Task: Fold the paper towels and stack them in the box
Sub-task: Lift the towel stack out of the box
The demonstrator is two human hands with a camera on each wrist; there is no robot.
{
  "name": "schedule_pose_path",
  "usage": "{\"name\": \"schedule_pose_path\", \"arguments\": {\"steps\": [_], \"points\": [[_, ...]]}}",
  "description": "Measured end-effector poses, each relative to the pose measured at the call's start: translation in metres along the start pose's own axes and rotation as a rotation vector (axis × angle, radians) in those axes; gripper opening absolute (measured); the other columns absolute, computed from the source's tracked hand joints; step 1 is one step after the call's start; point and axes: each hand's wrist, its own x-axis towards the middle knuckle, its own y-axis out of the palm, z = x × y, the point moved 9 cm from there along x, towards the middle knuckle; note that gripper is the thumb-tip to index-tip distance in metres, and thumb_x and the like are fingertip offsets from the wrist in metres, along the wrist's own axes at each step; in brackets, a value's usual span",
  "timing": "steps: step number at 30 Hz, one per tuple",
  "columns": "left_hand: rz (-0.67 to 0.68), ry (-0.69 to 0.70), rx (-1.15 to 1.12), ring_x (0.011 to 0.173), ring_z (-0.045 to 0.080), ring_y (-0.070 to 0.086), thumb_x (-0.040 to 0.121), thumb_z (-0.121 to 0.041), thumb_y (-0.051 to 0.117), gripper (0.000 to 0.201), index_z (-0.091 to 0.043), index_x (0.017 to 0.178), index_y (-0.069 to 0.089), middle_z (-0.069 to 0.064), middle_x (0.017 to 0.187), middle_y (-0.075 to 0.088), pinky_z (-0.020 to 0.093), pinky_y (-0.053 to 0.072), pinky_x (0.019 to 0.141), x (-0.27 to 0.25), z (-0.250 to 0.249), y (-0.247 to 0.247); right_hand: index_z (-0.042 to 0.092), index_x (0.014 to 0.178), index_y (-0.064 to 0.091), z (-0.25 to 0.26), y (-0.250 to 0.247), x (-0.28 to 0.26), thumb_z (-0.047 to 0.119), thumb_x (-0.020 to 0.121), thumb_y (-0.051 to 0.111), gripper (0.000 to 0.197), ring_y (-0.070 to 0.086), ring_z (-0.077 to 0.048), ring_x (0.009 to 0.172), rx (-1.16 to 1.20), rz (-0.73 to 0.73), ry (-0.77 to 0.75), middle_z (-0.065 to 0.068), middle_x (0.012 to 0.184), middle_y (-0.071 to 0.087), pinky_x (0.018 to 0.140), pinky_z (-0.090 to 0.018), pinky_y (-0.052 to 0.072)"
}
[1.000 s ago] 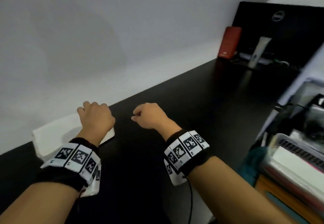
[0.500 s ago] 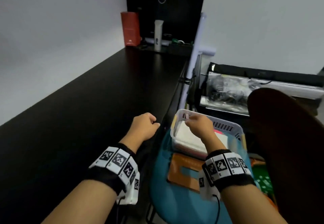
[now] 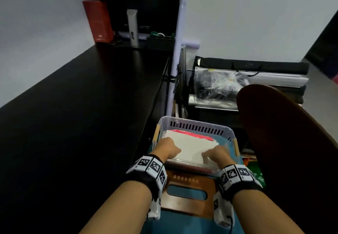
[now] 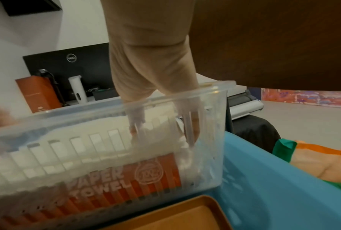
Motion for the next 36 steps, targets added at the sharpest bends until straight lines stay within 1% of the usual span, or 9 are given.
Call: {"name": "schedule_pose_path", "arguments": {"steps": [10,14,18,22,27,29,30,32,36], "points": [[0.037,0.017,0.075,0.120,0.029,0.050,0.094,-0.032,0.051,0.047,-0.002,0.131,0.046,0.015,0.132,0.052,0.031,0.042,0.093,0.012,0.005,0.011,-0.006,0.110,0.060,0.009,-0.007,0.005,0.012,0.074,0.077,0.045,0.061,-0.034,0.104,0.347,-0.008,-0.019,-0.019,0.114,0.062,0.090,-0.042,0.053],[-0.148,0.096,-0.188,0.135,0.026,0.033,0.083,-0.025,0.069,0.081,-0.013,0.147,0.021,0.011,0.149,0.027,0.035,0.038,0.103,0.002,0.004,-0.021,0.002,0.104,0.067,0.063,-0.053,-0.039,0.011,0.076,0.072,0.030,0.062,-0.028,0.087,0.314,-0.120,-0.353,-0.015,0.098,0.067,0.073,-0.031,0.050],[-0.434,0.285,-0.268,0.145,0.024,0.004,0.070,-0.027,0.080,0.114,-0.017,0.151,0.002,0.004,0.156,0.008,0.041,0.015,0.119,-0.042,0.000,-0.095,0.009,0.094,0.073,0.129,-0.103,-0.129,0.012,0.075,0.072,0.019,0.061,-0.021,0.081,0.123,-0.178,-0.740,-0.012,0.087,0.069,0.068,-0.028,0.045],[-0.542,0.424,-0.281,0.125,0.015,0.041,0.072,-0.021,0.077,0.064,-0.024,0.131,0.052,-0.009,0.109,0.058,0.040,-0.002,0.119,-0.106,0.019,-0.155,0.018,0.088,0.074,0.181,-0.116,-0.221,0.012,0.072,0.076,0.017,0.057,-0.005,0.067,0.044,-0.153,-1.027,0.007,0.070,0.065,0.059,-0.016,0.042],[-0.628,0.263,-0.189,0.086,0.014,0.059,0.079,-0.030,0.073,0.018,-0.020,0.093,0.070,-0.010,0.073,0.061,0.033,0.005,0.117,-0.189,0.112,-0.200,0.031,0.079,0.069,0.230,-0.093,-0.317,0.012,0.073,0.077,0.022,0.058,0.008,0.063,0.095,-0.049,-1.209,0.024,0.057,0.064,0.059,-0.007,0.042],[-0.670,0.174,-0.222,0.078,0.010,0.058,0.077,-0.032,0.075,0.012,-0.027,0.086,0.069,-0.010,0.073,0.062,0.018,0.031,0.105,-0.231,0.166,-0.215,0.025,0.081,0.072,0.250,-0.067,-0.351,0.009,0.073,0.076,0.018,0.060,-0.001,0.072,0.142,0.049,-1.266,0.013,0.072,0.069,0.068,-0.017,0.047],[-0.694,0.137,-0.261,0.071,0.008,0.057,0.074,-0.032,0.077,0.011,-0.031,0.080,0.068,-0.012,0.071,0.062,0.007,0.042,0.083,-0.255,0.193,-0.223,0.026,0.079,0.072,0.261,-0.052,-0.368,0.008,0.073,0.076,0.019,0.061,-0.002,0.072,0.168,0.098,-1.290,0.010,0.073,0.070,0.069,-0.019,0.047],[-0.764,0.079,-0.344,0.061,0.003,0.055,0.071,-0.031,0.080,0.016,-0.035,0.072,0.065,-0.014,0.065,0.061,0.006,0.037,0.052,-0.309,0.250,-0.236,0.031,0.072,0.069,0.284,-0.018,-0.404,0.004,0.073,0.076,0.028,0.062,0.005,0.064,0.237,0.199,-1.321,0.015,0.064,0.069,0.064,-0.016,0.048],[-1.002,0.056,-0.693,0.062,0.007,0.055,0.076,-0.018,0.076,0.015,-0.028,0.077,0.066,-0.007,0.070,0.063,0.011,0.042,0.056,-0.420,0.356,-0.247,0.027,0.080,0.068,0.331,0.067,-0.480,-0.001,0.073,0.075,0.030,0.065,-0.003,0.079,0.352,0.443,-1.360,0.013,0.078,0.070,0.074,-0.020,0.052]]}}
